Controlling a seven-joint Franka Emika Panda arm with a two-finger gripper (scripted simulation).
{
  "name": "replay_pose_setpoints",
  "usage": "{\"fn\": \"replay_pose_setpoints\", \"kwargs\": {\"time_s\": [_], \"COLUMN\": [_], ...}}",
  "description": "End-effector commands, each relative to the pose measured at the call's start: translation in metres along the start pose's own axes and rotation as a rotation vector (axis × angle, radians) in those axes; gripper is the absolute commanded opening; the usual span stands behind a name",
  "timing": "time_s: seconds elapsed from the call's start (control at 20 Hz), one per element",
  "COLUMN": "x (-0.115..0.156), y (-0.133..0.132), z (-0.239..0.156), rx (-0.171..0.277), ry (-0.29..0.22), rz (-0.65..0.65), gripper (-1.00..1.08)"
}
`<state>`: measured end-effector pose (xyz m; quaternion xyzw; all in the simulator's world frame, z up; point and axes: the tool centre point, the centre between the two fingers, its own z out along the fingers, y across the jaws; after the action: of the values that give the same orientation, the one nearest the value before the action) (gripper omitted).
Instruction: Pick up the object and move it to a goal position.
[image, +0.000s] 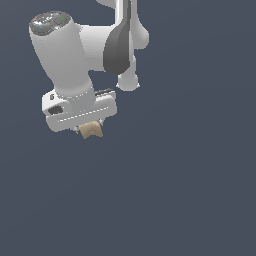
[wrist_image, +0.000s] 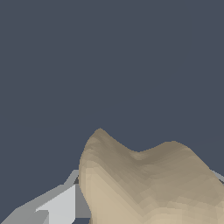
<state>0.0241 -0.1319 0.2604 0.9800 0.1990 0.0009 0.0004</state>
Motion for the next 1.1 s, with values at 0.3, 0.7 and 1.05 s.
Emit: {"fn": "replay_pose_setpoints", "kwargs": {"time_s": [0.3, 0.7, 1.05], "x": [0.019, 0.034, 0.043], "y": [0.013, 0.023, 0.03], "z": [-0.069, -0.115, -0.146], "rx": [0.001, 0.001, 0.001], "ry": [-0.001, -0.001, -0.001], "rz": [0.0, 0.0, 0.0], "gripper": [-1.0, -1.0, -1.0]}}
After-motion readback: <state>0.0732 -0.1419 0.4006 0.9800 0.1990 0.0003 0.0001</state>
